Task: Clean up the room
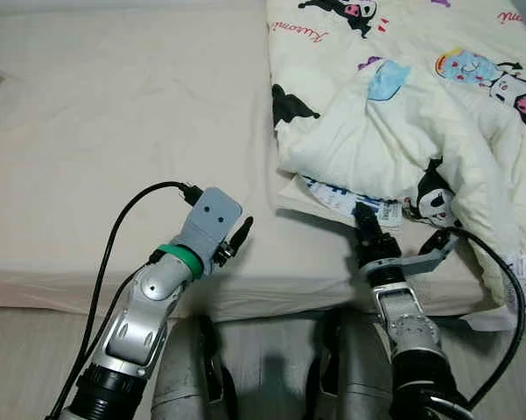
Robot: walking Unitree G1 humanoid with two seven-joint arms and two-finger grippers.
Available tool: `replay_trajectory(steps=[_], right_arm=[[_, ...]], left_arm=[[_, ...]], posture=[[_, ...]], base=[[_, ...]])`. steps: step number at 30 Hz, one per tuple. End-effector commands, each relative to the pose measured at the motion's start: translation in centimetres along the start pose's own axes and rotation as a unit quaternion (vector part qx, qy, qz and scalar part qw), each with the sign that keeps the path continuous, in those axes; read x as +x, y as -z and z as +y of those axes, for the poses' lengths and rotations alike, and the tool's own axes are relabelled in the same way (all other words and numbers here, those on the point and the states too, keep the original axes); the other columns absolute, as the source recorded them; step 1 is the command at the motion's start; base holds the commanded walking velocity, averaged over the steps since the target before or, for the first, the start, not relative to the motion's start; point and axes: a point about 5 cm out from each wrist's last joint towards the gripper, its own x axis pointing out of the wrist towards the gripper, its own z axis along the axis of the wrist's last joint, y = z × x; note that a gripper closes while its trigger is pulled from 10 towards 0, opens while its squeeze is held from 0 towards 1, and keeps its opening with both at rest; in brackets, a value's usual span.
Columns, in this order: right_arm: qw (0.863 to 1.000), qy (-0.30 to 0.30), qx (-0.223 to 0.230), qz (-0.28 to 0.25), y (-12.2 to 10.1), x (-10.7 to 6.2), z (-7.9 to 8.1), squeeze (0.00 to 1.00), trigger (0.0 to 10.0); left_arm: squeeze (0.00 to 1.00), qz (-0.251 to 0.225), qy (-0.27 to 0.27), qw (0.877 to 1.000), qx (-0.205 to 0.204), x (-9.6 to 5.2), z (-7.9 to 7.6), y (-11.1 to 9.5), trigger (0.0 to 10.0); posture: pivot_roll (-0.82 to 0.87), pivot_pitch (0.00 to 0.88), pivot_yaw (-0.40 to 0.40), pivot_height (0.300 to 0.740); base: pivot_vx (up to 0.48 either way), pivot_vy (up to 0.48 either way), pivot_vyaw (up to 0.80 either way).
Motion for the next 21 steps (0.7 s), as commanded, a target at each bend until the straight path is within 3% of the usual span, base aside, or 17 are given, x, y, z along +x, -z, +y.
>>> replay_trajectory(steps=[1, 6, 12, 14, 16, 17, 21], right_arm=[[1.000, 0.004, 0.008, -0.025, -0.9, 0.0, -0.2, 0.00, 0.0], [1.000, 0.002, 0.004, -0.012, -0.6, -0.2, -0.3, 0.00, 0.0], [0.997, -0.020, -0.017, 0.071, 1.9, -1.7, 0.0, 0.00, 0.0], [0.990, -0.047, -0.036, 0.126, 3.0, -3.1, 0.8, 0.00, 0.0], [0.986, -0.061, -0.044, 0.150, 3.3, -3.8, 1.2, 0.00, 0.0], [0.979, -0.081, -0.070, 0.175, 3.3, -4.6, 1.9, 0.00, 0.0], [0.971, -0.102, -0.096, 0.196, 3.2, -5.2, 2.6, 0.00, 0.0]], left_arm=[[0.00, 0.015, 0.006, 1.000, 0.000, 0.0, -0.2, 0.6, 10.0], [0.00, 0.013, 0.005, 1.000, -0.001, 0.2, -0.2, 0.5, 10.0], [0.00, 0.009, 0.000, 1.000, -0.003, 0.4, 0.0, 0.3, 10.0], [0.00, 0.003, -0.004, 1.000, -0.003, 0.5, 0.2, 0.0, 10.0], [0.00, 0.000, -0.008, 1.000, -0.004, 0.6, 0.4, -0.1, 10.0], [0.00, -0.007, -0.014, 1.000, -0.006, 0.6, 0.8, -0.5, 10.0], [0.00, -0.014, -0.022, 1.000, -0.008, 0.6, 1.2, -0.8, 10.0]], posture=[[0.05, 0.156, 0.120, 0.583], [0.04, 0.150, 0.116, 0.583], [0.03, 0.147, 0.102, 0.583], [0.01, 0.147, 0.093, 0.583], [0.00, 0.147, 0.088, 0.583], [-0.01, 0.145, 0.083, 0.583], [-0.02, 0.142, 0.076, 0.583]], base=[[0.000, 0.000, 0.00], [0.000, 0.000, 0.00], [0.000, 0.000, 0.00], [0.000, 0.000, 0.00], [0.000, 0.000, 0.00], [0.000, 0.000, 0.00], [0.000, 0.000, 0.00]])
